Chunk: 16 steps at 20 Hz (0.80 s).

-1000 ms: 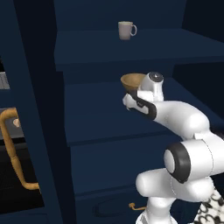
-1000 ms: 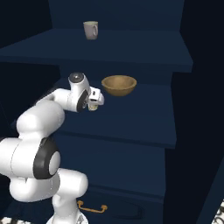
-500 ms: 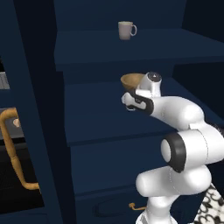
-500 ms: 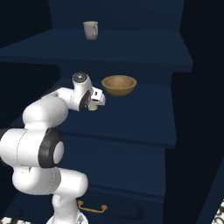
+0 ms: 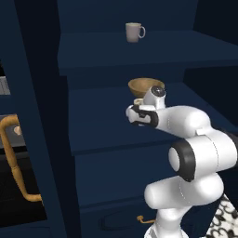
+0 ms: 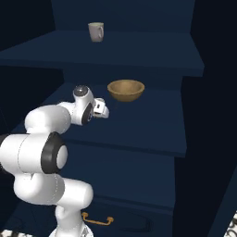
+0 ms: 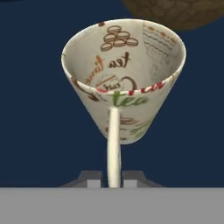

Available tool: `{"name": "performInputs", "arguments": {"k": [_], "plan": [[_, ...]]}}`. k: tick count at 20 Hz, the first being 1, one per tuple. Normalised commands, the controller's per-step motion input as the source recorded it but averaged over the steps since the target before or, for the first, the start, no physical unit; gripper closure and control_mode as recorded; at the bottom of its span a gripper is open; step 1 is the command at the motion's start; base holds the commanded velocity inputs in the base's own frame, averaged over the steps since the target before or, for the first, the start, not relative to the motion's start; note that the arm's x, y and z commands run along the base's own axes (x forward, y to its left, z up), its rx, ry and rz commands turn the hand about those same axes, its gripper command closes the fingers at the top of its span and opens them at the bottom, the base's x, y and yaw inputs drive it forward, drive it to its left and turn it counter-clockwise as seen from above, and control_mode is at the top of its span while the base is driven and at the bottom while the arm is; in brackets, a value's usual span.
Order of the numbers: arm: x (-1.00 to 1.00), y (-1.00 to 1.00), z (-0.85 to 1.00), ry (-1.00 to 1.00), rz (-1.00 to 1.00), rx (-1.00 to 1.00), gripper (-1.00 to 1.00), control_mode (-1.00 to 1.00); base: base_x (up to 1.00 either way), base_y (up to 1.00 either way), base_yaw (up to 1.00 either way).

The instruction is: Gather all objects into one cabinet and sort the glasses and bowls to opposite sides.

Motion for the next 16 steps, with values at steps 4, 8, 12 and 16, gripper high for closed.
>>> {"name": "performInputs", "arguments": {"k": [4,8,12,16], "plan": [[0.0,0.0,-0.13,-0.04,-0.02,0.0,1.0,-1.0,0.0,0.0,0.0],[0.0,0.0,-0.01,-0.06,0.0,0.0,1.0,-1.0,0.0,0.0,0.0],[-0.71,0.0,0.56,0.0,0.0,0.06,1.0,-1.0,0.0,0.0,0.0],[-0.99,0.0,0.23,0.04,0.0,0.07,1.0,-1.0,0.0,0.0,0.0]]}}
